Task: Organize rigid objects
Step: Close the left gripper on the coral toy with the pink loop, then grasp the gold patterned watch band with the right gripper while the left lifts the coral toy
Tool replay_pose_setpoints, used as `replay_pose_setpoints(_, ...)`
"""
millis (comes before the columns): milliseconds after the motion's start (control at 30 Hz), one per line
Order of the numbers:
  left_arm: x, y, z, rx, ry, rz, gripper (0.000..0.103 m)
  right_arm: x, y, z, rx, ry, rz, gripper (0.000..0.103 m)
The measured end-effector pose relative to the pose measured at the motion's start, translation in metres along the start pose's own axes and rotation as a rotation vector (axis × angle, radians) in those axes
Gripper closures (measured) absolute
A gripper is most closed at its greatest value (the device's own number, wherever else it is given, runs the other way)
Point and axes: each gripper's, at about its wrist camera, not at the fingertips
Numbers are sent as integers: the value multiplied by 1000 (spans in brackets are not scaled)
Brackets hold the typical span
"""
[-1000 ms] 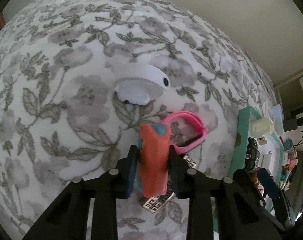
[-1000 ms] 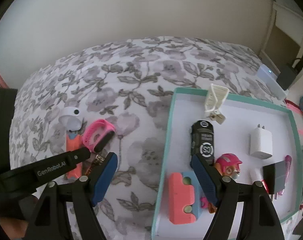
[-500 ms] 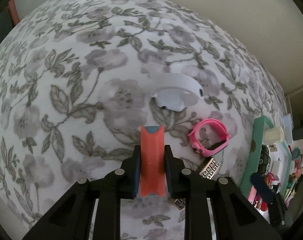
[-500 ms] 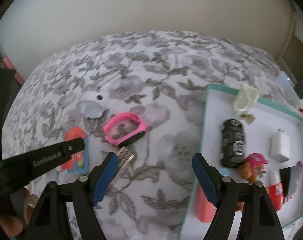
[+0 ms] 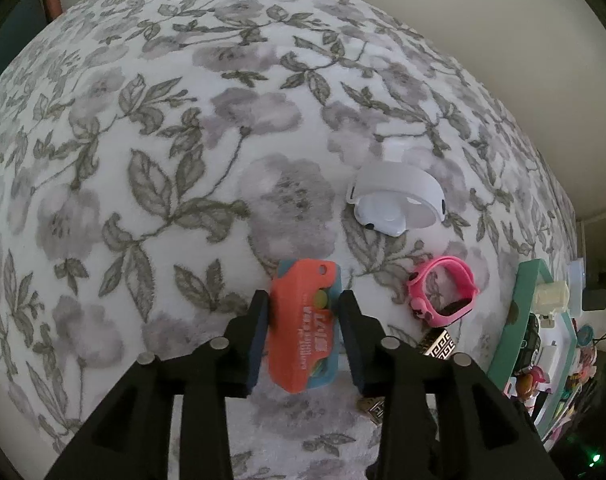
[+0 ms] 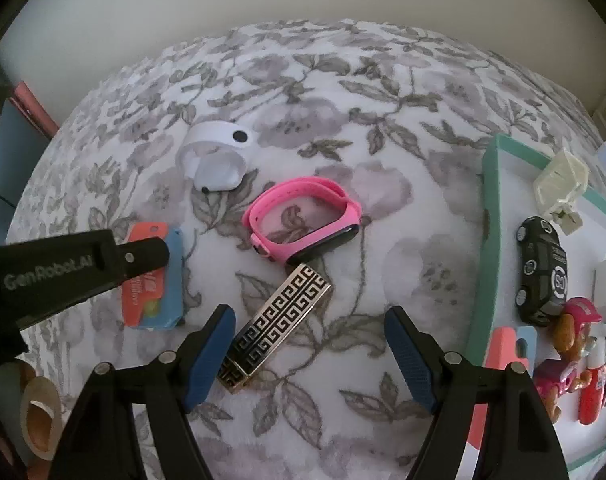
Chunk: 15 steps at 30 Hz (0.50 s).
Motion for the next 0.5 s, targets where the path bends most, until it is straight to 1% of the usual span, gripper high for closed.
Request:
replay_pose_setpoints(167,-1,0,1,11,3,-10,61,1,4,-3,-16,13,31,23)
replay_pose_setpoints(367,-2,-16,-10,58,12,-56,60,-5,-12,0,-26,41,-31,24)
replay_pose_setpoints(433,-3,-18,-10,69,8,-67,60,-6,-17,2,-38,40,-48,27)
replay_pose_setpoints(500,-4,-21,-11,77,3,-73,60,-5,-20,1,-36,43,-60,34)
Point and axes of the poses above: each gripper's, at about its wrist camera, not at the fingertips, and z roughly against the way its jaws point, y to its left, x to its top
